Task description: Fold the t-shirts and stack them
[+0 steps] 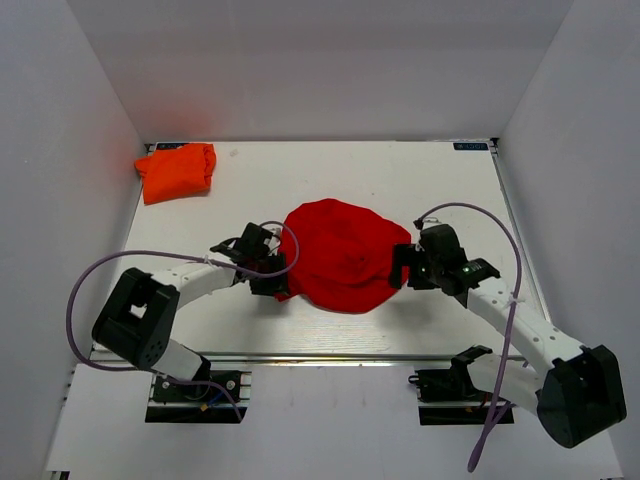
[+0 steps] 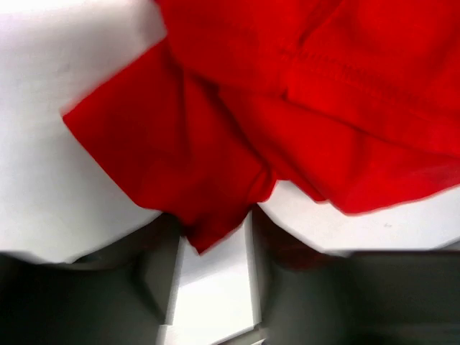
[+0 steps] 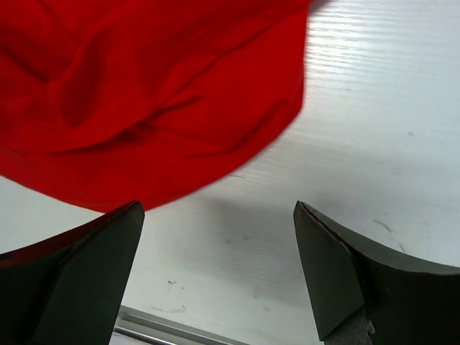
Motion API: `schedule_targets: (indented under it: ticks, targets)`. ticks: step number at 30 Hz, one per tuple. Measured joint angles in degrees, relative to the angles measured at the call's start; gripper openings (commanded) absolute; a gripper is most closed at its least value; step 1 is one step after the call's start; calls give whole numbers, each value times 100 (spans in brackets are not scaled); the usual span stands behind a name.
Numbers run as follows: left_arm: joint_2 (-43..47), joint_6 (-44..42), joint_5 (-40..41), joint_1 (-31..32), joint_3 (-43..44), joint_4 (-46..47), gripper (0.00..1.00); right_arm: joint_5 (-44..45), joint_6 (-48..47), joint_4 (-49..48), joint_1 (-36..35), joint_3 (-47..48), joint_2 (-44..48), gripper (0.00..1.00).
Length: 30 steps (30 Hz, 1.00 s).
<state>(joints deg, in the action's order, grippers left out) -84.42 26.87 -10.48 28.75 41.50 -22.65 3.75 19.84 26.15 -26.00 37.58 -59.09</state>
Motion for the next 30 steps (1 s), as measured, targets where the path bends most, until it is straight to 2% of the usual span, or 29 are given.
schedule_targets:
  ticks: [1,4,10,14,16,17,18,19,20,21,25,30]
  targets:
    - [-79,52,46,57,35,50,30,-96,-7,-70,0,0,-79,89]
    - [-278,157,223,188,142,105,0,-361,-28,-308,0,0,-358,85]
    - [-164,291,638,330,160,-24,0,-1257,87,-1040,-7,13,-997,81]
    - [249,348,905,328,96,-256,0,-1611,356,-1473,-35,101,-1453,79]
    - [549,367,984,326,44,-291,0,-1641,481,-1602,-35,127,-1631,72]
    - [678,374,1010,326,24,-315,0,-1641,531,-1657,-35,138,-1714,65]
    - [796,382,1032,326,13,-350,0,-1641,581,-1718,-35,140,-1779,41]
    - [890,387,1067,326,11,-393,0,-1646,629,-1786,-35,142,-1836,41]
    - [946,391,1099,326,11,-417,0,-1657,719,-1849,-35,144,-1875,11]
    - [970,398,1123,326,11,-442,0,-1657,734,-1932,-35,144,-1893,1]
    - [977,404,1200,326,13,-614,0,-1674,957,-2223,-35,302,-1897,0]
    - [1047,450,1617,326,271,-1174,0,-1305,938,-2131,-37,1049,-1709,0]
